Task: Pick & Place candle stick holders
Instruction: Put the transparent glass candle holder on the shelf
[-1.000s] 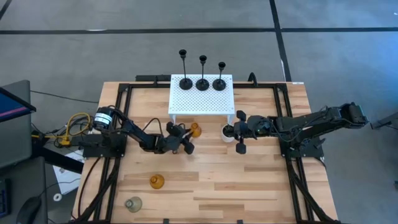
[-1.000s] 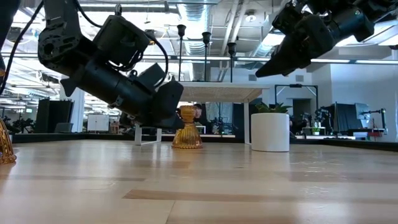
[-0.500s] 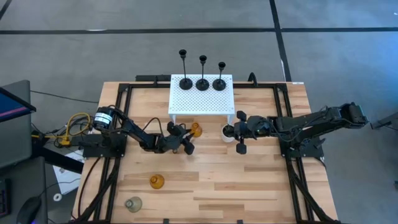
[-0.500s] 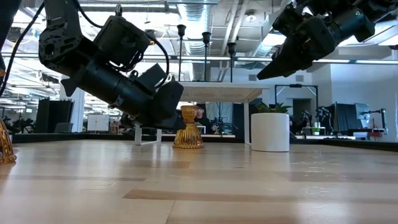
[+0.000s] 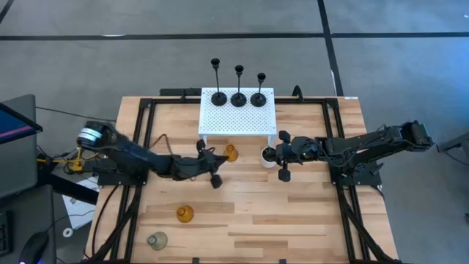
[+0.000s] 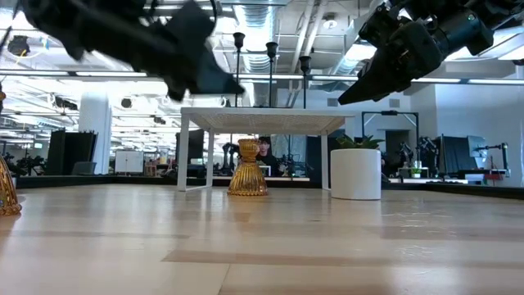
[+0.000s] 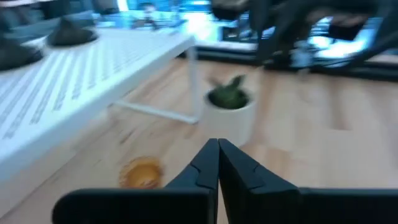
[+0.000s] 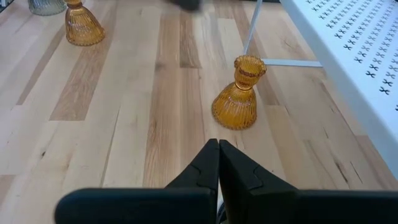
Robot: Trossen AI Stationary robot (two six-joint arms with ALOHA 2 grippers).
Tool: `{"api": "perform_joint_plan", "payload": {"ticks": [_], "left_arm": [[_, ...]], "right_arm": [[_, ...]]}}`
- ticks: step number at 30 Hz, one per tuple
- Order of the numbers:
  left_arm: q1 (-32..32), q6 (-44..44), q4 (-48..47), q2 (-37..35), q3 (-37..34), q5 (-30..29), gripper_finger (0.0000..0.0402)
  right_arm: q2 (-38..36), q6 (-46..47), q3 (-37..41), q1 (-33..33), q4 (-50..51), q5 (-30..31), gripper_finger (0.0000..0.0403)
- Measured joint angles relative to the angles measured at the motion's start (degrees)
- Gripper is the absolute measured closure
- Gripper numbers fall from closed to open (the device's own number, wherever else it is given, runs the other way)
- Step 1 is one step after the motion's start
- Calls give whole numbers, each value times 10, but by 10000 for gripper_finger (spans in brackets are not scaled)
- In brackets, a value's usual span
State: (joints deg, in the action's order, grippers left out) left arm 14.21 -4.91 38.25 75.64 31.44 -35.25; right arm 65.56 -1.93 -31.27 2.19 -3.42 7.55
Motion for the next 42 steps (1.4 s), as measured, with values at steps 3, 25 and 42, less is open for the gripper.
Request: {"api": "perform_joint_plan", "payload": {"ticks": [3, 25, 42], "left_arm": [[21, 0, -79, -76, 0, 34, 396], [121, -276, -305, -422, -1, 273, 398], [123, -492, -386, -433, 0, 410, 399]], "right_arm": [[0, 0, 0, 0, 0, 0, 403], [15, 107, 1, -14, -18, 9, 403], [175, 185, 0, -15, -251, 20, 403]]}}
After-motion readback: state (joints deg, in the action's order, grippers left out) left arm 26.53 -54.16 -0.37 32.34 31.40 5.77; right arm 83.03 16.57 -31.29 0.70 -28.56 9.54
